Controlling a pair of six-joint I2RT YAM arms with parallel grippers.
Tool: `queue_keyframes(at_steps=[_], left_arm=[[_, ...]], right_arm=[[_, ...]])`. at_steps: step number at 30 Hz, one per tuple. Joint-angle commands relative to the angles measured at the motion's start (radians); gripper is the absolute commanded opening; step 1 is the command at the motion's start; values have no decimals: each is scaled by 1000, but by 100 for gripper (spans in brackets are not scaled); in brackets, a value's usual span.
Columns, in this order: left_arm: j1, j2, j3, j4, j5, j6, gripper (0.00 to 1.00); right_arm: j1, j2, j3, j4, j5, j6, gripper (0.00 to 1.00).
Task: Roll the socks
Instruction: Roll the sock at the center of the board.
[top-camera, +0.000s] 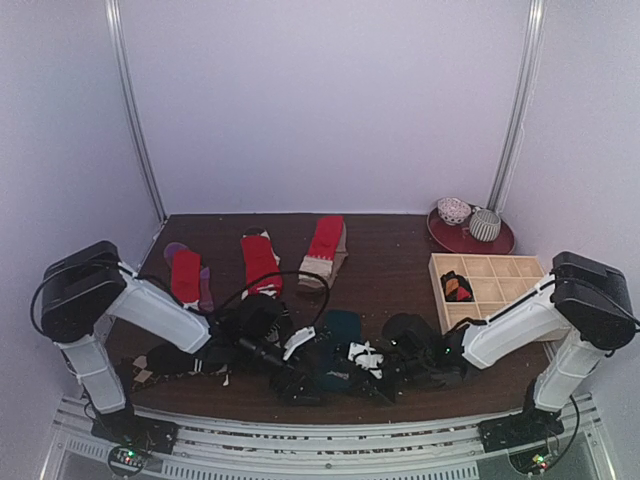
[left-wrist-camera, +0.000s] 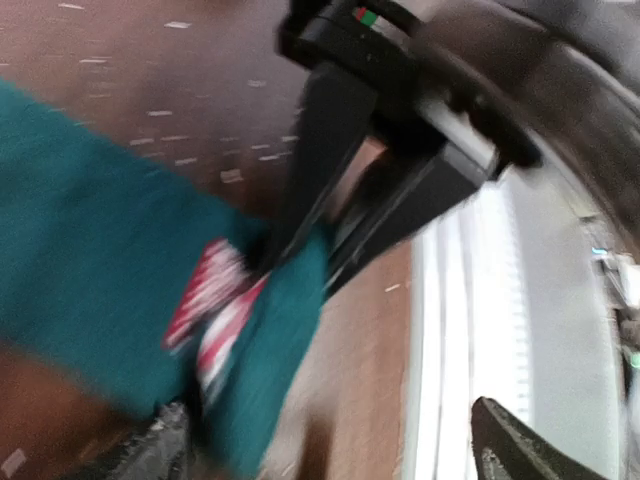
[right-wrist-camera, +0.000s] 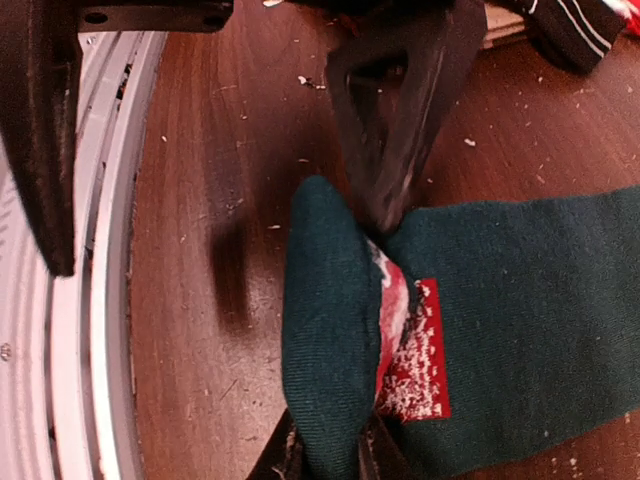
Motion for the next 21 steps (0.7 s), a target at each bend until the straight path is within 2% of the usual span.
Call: queue_keyframes(at_steps=[1,6,9,15,21], left_arm=[[12,-150,-84,-45,-244,79,98],[-80,-313,-161,127,-425,233,98],[-103,-310,-172,229,-394,281,97],[-105,-143,-110,260,-284,315,73],[-105,-42,-111,311,-269,301,50]], right_arm=[[-80,59,7,-105,-252,212,16],[-126,160,75,-207,-404,338,16],[-146,204,92,-253,-426,372,16],[-183,244,102,-294,-437,388,16],[-194,257,106,-316,-426,370,16]])
